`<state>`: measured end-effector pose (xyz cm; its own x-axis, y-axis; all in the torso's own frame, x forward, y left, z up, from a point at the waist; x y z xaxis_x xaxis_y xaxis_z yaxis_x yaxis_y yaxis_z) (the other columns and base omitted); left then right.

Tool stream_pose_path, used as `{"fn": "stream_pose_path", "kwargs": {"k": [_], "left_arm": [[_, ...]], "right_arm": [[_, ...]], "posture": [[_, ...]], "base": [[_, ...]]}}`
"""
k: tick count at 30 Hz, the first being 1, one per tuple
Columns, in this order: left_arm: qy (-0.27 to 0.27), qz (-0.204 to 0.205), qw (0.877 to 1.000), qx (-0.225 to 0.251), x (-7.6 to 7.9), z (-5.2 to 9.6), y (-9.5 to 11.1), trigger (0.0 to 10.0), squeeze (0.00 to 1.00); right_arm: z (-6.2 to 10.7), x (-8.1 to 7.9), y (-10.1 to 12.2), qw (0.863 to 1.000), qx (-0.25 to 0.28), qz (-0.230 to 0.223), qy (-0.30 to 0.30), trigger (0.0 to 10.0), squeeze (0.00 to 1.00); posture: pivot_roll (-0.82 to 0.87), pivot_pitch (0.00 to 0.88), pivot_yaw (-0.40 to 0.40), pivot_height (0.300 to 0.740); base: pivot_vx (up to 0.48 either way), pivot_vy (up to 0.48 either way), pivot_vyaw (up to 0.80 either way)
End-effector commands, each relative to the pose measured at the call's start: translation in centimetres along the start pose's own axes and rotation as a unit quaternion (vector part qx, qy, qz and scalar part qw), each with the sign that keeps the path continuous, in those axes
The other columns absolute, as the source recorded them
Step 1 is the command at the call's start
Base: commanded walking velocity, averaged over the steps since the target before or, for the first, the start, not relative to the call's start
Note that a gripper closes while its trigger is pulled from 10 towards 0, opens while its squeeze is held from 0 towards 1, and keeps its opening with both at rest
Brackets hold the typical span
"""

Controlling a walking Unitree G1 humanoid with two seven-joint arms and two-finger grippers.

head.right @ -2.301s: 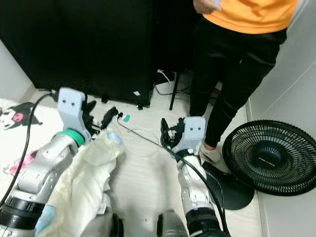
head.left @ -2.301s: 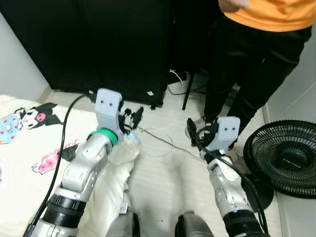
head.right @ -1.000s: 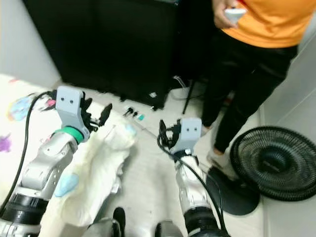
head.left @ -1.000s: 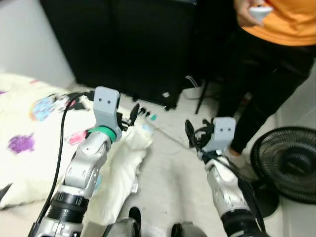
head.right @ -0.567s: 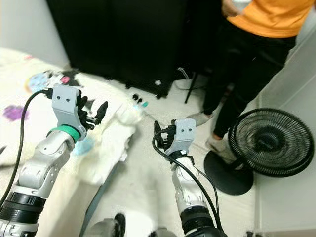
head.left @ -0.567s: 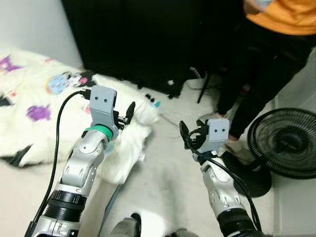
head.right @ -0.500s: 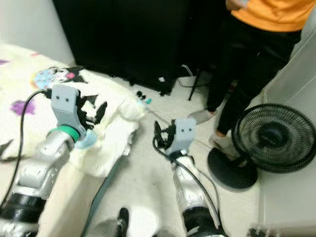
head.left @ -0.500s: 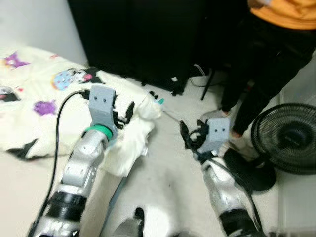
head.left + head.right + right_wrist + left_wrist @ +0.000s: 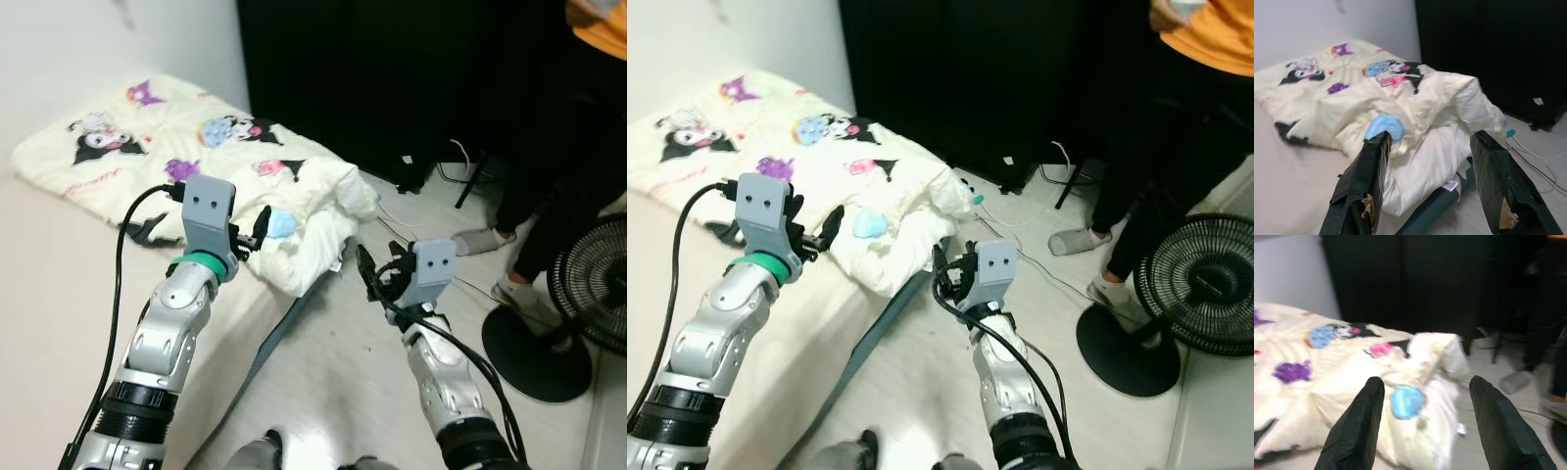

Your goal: Clean up the room

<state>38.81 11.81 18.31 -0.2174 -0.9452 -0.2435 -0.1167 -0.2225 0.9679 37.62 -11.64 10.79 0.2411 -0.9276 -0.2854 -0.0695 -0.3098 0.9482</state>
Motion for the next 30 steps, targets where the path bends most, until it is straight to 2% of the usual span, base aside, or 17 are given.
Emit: {"fn": "stream_pose_path", "kwargs": {"k": [1, 18, 30], "left_arm": [[0.002, -0.003, 1.000, -0.016, -0.24, 0.14, -0.89, 10.0, 0.00], [-0.003, -0.004, 1.000, -0.015, -0.22, 0.03, -0.85, 10.0, 0.00], [-0.015, -0.004, 1.000, -0.009, 0.40, -0.04, -0.46, 10.0, 0.00]], "right_arm": [[0.19, -0.33, -0.59, 1.000, -0.007, -0.009, 0.001, 10.0, 0.00], [0.21, -0.48, -0.64, 1.000, -0.003, -0.019, -0.001, 10.0, 0.00], [0.29, -0.31, -0.71, 1.000, 0.000, -0.030, -0.006, 10.0, 0.00]], "posture": [[0.07, 0.098, 0.035, 0.740], [0.07, 0.099, 0.042, 0.740], [0.08, 0.099, 0.045, 0.740]], "base": [[0.000, 0.000, 0.76], [0.000, 0.000, 0.70], [0.000, 0.000, 0.00]]}}
Point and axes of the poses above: a point about 5 cm out from each wrist's last joint towards the gripper, its own z axis pointing back from the gripper into the wrist, its own y axis along the axis of the wrist's last joint, x = y × z, the point moved 6 cm from there along -z, pointing out of the wrist towards the gripper, and after that the axes turned 9 degrees about -z, right-handed, at the moved point
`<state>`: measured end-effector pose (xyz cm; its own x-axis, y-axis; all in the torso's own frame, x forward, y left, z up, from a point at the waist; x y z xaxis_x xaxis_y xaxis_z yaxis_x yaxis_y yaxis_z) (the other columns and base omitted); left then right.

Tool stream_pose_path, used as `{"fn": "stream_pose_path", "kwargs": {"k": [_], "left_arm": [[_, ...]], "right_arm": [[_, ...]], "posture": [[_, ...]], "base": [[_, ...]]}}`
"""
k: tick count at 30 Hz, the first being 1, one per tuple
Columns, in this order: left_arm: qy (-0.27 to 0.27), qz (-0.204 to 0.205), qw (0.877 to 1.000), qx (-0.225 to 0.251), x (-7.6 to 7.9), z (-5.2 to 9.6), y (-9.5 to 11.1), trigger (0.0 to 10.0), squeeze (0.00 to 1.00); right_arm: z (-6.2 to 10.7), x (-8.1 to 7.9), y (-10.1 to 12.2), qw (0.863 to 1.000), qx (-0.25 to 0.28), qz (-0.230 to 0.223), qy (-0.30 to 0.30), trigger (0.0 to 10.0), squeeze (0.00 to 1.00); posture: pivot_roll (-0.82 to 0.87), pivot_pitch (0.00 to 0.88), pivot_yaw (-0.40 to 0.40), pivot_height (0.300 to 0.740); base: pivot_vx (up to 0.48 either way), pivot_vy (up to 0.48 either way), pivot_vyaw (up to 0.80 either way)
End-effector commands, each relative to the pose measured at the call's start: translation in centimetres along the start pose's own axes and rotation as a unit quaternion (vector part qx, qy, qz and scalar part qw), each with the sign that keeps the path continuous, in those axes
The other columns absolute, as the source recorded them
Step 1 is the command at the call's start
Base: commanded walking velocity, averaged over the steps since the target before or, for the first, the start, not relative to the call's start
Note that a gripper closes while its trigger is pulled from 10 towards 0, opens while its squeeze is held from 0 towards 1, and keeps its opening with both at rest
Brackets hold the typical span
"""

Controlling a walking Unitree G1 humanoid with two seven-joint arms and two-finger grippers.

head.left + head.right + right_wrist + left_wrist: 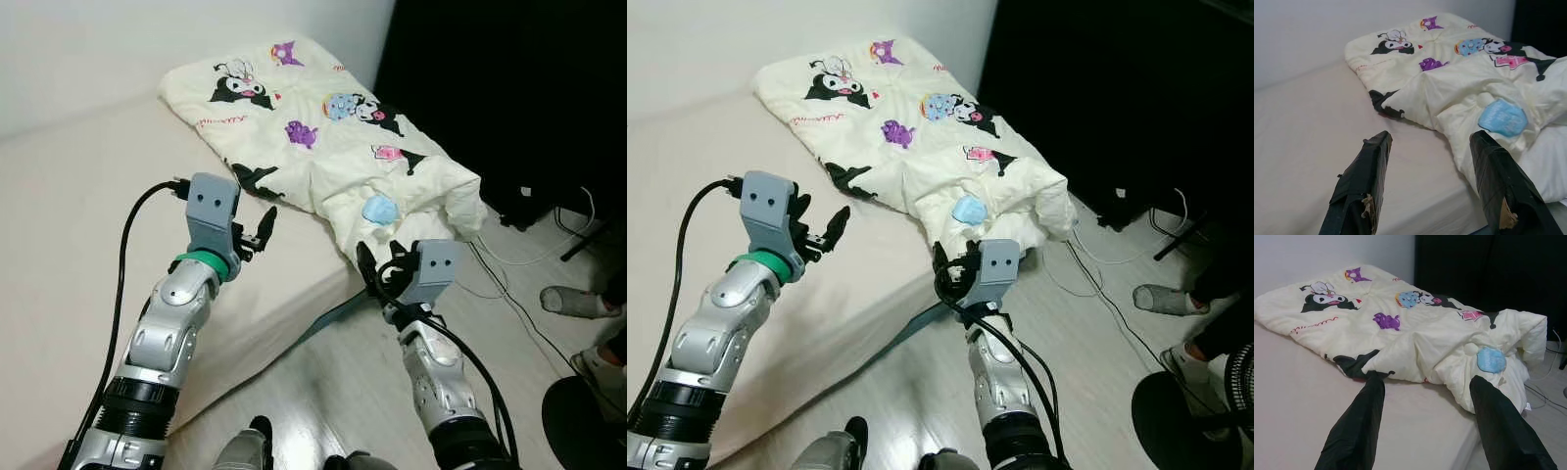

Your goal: Clean up the room

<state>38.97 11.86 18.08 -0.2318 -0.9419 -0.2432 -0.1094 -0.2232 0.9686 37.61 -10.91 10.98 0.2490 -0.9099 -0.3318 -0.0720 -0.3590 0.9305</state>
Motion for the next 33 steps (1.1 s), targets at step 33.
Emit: {"fn": "stream_pose_path", "kwargs": {"k": [33], "left_arm": [[-0.008, -0.019, 1.000, -0.020, 0.53, -0.10, -1.01, 10.0, 0.00]], "right_arm": [[0.47, -0.07, -0.82, 1.000, -0.013, 0.002, 0.008, 10.0, 0.00]], "posture": [[0.07, 0.096, 0.048, 0.740]], "base": [[0.000, 0.000, 0.50]]}}
Point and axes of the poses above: a point about 5 cm out from each wrist's last joint towards the gripper, its own z axis pointing back from the gripper into the wrist, its own y axis along the axis of the wrist's last joint, x = y × z, the point moved 6 cm from there along -z, pointing out of the wrist towards the gripper, and after that the axes turned 9 degrees about -z, right-handed, at the moved point
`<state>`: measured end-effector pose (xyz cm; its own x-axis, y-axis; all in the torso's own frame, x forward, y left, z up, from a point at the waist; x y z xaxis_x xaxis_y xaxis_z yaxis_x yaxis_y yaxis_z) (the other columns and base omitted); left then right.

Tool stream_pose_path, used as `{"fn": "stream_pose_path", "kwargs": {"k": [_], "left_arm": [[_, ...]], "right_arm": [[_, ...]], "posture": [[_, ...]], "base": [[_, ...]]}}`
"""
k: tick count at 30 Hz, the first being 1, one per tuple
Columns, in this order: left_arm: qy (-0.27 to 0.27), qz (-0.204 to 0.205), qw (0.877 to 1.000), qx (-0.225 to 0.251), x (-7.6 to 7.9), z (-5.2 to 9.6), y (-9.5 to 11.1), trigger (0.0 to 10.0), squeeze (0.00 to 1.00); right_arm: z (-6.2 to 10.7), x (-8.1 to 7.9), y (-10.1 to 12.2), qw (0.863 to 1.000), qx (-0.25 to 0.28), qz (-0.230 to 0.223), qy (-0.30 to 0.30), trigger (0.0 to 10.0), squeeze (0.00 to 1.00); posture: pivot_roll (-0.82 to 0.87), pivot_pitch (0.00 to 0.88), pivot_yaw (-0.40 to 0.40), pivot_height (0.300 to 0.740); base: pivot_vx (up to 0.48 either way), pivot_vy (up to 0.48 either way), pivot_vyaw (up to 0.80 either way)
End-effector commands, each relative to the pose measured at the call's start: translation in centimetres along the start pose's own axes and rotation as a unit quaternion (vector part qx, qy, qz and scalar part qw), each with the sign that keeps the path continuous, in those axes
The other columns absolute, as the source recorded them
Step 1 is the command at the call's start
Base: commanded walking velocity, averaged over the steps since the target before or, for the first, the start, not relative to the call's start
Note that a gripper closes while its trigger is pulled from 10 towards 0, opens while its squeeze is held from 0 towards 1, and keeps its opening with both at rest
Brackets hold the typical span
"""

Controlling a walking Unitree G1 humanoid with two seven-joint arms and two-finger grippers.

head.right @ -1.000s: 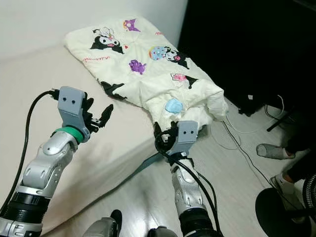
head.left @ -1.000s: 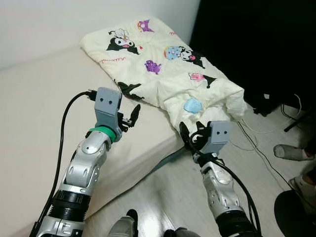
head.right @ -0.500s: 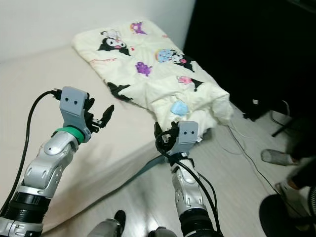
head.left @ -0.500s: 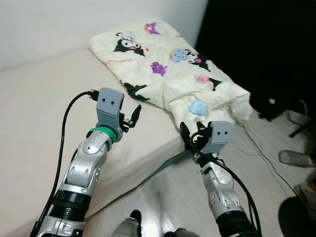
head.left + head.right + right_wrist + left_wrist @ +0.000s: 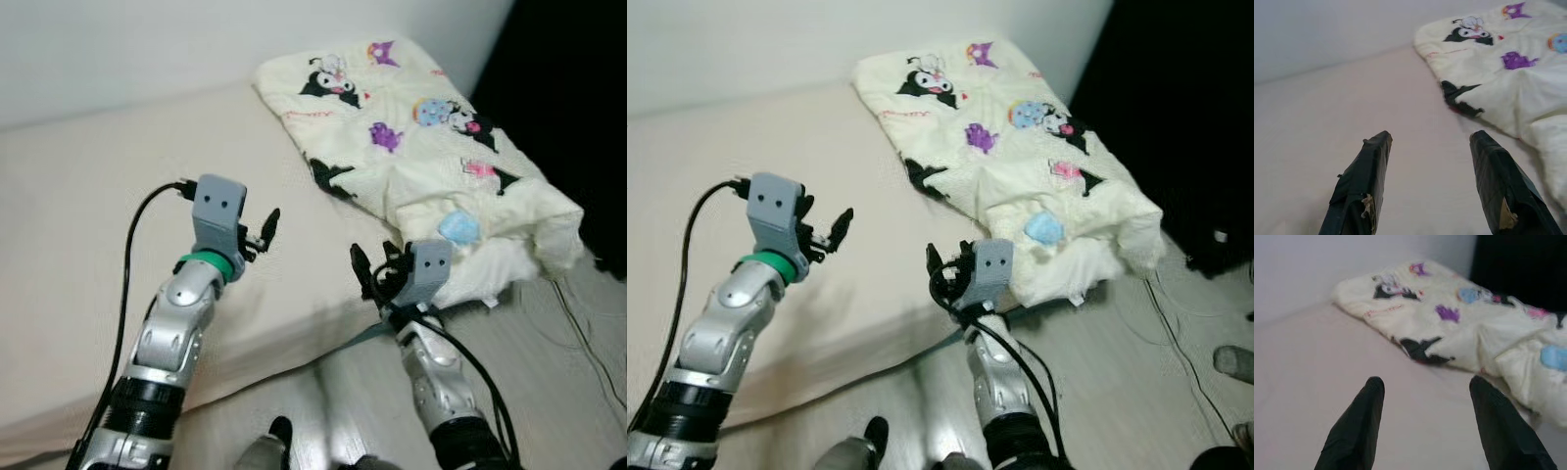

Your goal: Clean up the room

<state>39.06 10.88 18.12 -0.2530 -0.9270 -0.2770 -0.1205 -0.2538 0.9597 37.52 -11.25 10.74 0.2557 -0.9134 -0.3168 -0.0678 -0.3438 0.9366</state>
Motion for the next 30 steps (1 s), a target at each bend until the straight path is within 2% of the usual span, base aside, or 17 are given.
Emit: {"fn": "stream_pose_path", "kwargs": {"k": [1, 14, 30], "left_arm": [[0.005, -0.002, 1.000, -0.022, -0.34, 0.24, -1.28, 10.0, 0.00], [0.007, -0.007, 1.000, -0.026, -0.47, 0.28, -1.50, 10.0, 0.00], [0.010, -0.010, 0.999, -0.035, -0.66, 0.35, -2.15, 10.0, 0.00]], "right_arm": [[0.28, -0.51, -0.74, 1.000, -0.009, -0.006, 0.005, 10.0, 0.00], [0.36, -1.18, -0.97, 1.000, -0.012, -0.014, 0.020, 10.0, 0.00], [0.41, -0.95, -0.94, 1.000, -0.011, -0.015, 0.015, 10.0, 0.00]], "posture": [[0.07, 0.098, 0.049, 0.740], [0.08, 0.101, 0.051, 0.740], [0.07, 0.104, 0.052, 0.740]], "base": [[0.000, 0.000, 0.73], [0.000, 0.000, 0.72], [0.000, 0.000, 0.72]]}}
Point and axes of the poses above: a point about 5 cm out from each wrist's last joint towards the gripper, its own z axis pointing back from the gripper into the wrist, its own y axis along the axis of the wrist's last joint, x = y × z, the point moved 6 cm from there along -z, pointing out of the wrist towards the gripper, and after that the axes turned 9 degrees about -z, right-handed, at the moved point
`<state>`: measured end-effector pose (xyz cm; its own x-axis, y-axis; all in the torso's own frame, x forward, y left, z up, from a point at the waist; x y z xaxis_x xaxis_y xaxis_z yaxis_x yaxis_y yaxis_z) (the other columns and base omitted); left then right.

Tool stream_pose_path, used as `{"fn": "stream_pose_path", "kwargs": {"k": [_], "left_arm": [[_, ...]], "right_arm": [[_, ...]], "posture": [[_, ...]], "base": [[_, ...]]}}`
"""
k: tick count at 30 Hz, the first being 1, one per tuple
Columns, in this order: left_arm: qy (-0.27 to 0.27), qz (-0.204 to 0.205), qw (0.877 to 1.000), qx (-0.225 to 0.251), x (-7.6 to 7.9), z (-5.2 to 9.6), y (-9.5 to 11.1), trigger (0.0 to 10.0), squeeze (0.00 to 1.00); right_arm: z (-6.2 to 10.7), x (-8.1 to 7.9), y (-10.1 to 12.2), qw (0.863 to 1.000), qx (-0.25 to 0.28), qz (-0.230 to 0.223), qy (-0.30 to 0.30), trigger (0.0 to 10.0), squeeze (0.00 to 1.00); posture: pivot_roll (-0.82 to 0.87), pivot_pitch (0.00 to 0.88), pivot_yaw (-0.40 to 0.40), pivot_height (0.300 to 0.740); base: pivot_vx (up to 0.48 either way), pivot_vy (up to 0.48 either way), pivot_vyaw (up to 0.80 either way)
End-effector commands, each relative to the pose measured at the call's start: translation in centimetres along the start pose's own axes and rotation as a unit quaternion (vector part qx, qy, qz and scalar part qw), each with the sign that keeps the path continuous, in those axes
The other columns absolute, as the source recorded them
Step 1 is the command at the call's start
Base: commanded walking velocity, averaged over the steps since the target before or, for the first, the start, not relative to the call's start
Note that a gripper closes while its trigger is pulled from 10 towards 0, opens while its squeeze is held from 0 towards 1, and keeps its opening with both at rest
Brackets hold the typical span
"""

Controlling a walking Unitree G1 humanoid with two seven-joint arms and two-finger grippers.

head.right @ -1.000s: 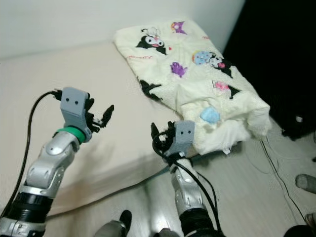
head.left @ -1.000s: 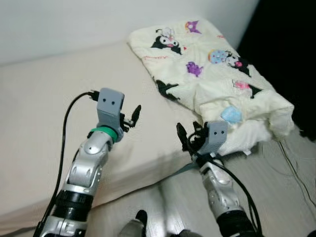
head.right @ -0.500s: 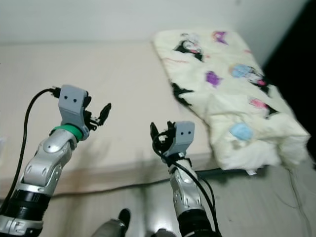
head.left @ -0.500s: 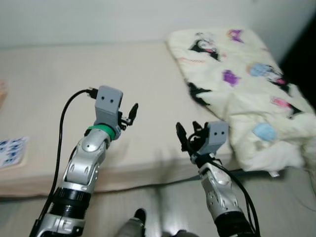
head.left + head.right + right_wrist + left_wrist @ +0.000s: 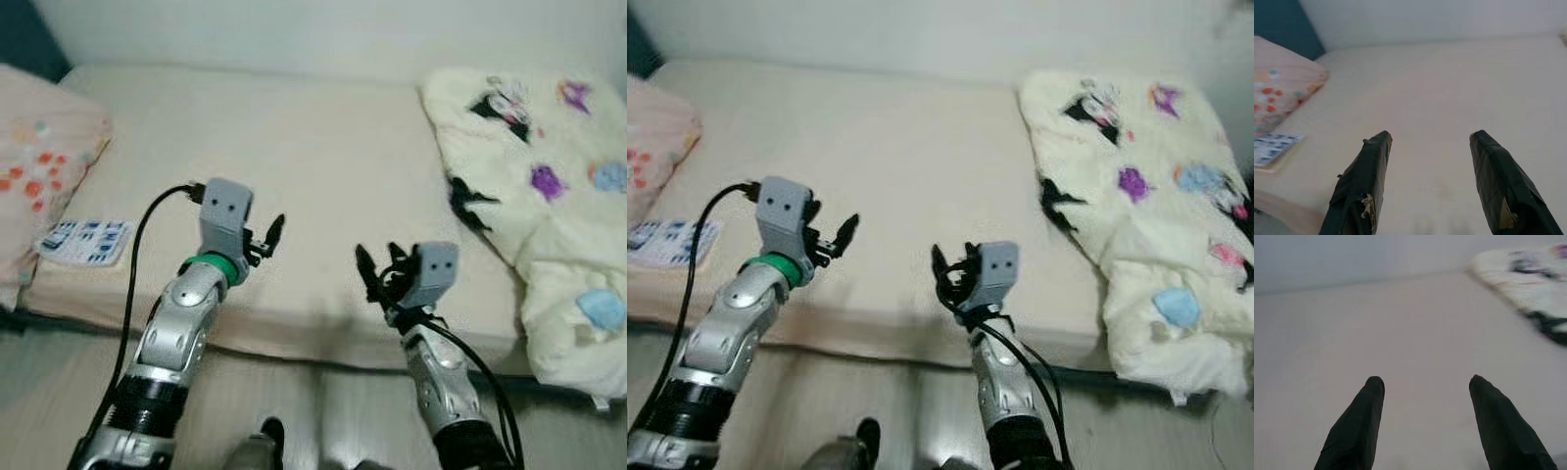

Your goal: Clean up the room

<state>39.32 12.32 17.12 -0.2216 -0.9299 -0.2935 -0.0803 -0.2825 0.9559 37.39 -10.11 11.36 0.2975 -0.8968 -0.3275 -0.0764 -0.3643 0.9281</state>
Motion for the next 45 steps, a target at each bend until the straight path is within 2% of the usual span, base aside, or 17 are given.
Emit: {"fn": "stream_pose_path", "kwargs": {"k": [1, 2, 4, 5, 6, 9, 15, 21, 26, 33, 45], "left_arm": [[-0.004, -0.001, 1.000, -0.013, 0.4, 0.1, -1.0, 10.0, 0.00], [-0.004, -0.001, 1.000, -0.014, 0.4, 0.1, -1.1, 10.0, 0.00], [0.004, 0.003, 1.000, -0.013, 0.1, 0.3, -1.6, 10.0, 0.00], [0.004, 0.003, 1.000, -0.013, 0.1, 0.3, -1.6, 10.0, 0.00], [0.022, 0.001, 1.000, -0.008, -0.4, 0.4, -2.2, 10.0, 0.00], [0.044, -0.011, 0.999, -0.018, -0.6, 0.4, -3.6, 10.0, 0.00], [0.045, -0.001, 0.999, -0.030, 0.3, 0.0, -4.5, 10.0, 0.00], [0.022, -0.011, 0.999, -0.023, 2.0, -0.6, -4.4, 10.0, 0.00], [-0.009, -0.016, 1.000, 0.008, 3.4, -1.2, -2.9, 10.0, 0.00], [-0.007, -0.013, 1.000, 0.016, 3.2, -1.3, -2.5, 10.0, 0.00], [-0.003, -0.014, 1.000, 0.023, 2.9, -1.2, -2.6, 10.0, 0.00]], "right_arm": [[0.7, 0.7, -0.9, 1.000, -0.013, 0.002, -0.017, 10.0, 0.00], [0.7, 1.0, -0.7, 1.000, -0.010, 0.008, -0.025, 10.0, 0.00], [0.6, 2.1, 1.0, 0.997, 0.020, 0.041, -0.054, 10.0, 0.00], [0.6, 2.1, 1.0, 0.997, 0.020, 0.041, -0.054, 10.0, 0.00], [0.6, 3.3, 3.5, 0.992, 0.057, 0.074, -0.080, 10.0, 0.00], [1.3, 4.6, 6.6, 0.981, 0.100, 0.128, -0.104, 10.0, 0.00], [2.5, 6.4, 8.7, 0.972, 0.124, 0.154, -0.125, 10.0, 0.00], [2.4, 5.5, 8.1, 0.977, 0.113, 0.147, -0.108, 10.0, 0.00], [2.0, 4.1, 5.7, 0.986, 0.081, 0.107, -0.097, 10.0, 0.00], [1.9, 3.8, 4.9, 0.989, 0.071, 0.094, -0.095, 10.0, 0.00], [1.8, 3.9, 4.3, 0.990, 0.058, 0.085, -0.093, 10.0, 0.00]], "posture": [[0.07, 0.104, 0.051, 0.740], [0.07, 0.104, 0.051, 0.740], [0.07, 0.104, 0.047, 0.740], [0.07, 0.104, 0.047, 0.740], [0.05, 0.104, 0.046, 0.740], [0.02, 0.107, 0.046, 0.740], [-0.04, 0.109, 0.049, 0.740], [-0.07, 0.107, 0.047, 0.740], [-0.07, 0.100, 0.040, 0.740], [-0.05, 0.099, 0.040, 0.740], [-0.04, 0.093, 0.035, 0.740]], "base": [[0.000, 0.000, 0.72], [0.000, 0.000, 0.72], [0.000, 0.000, 0.62], [0.000, 0.000, 0.62], [0.000, 0.000, 0.00], [0.000, 0.000, 0.00], [0.000, 0.000, 0.00], [0.000, 0.000, 0.00], [0.000, 0.000, 0.00], [0.000, 0.000, 0.00], [0.000, -0.457, 0.00]]}}
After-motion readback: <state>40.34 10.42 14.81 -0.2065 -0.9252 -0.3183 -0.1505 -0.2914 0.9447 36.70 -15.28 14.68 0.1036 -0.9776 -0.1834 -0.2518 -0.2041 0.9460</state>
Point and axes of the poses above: a point about 5 cm out from each wrist's last joint towards the gripper, its own z axis pointing back from the gripper into the wrist, its own y axis along the axis of the wrist's last joint, x = y × z, the point moved 6 cm from there along -z, pointing out of the wrist towards the gripper, and after that the axes turned 9 degrees about -z, right-handed, at the moved point
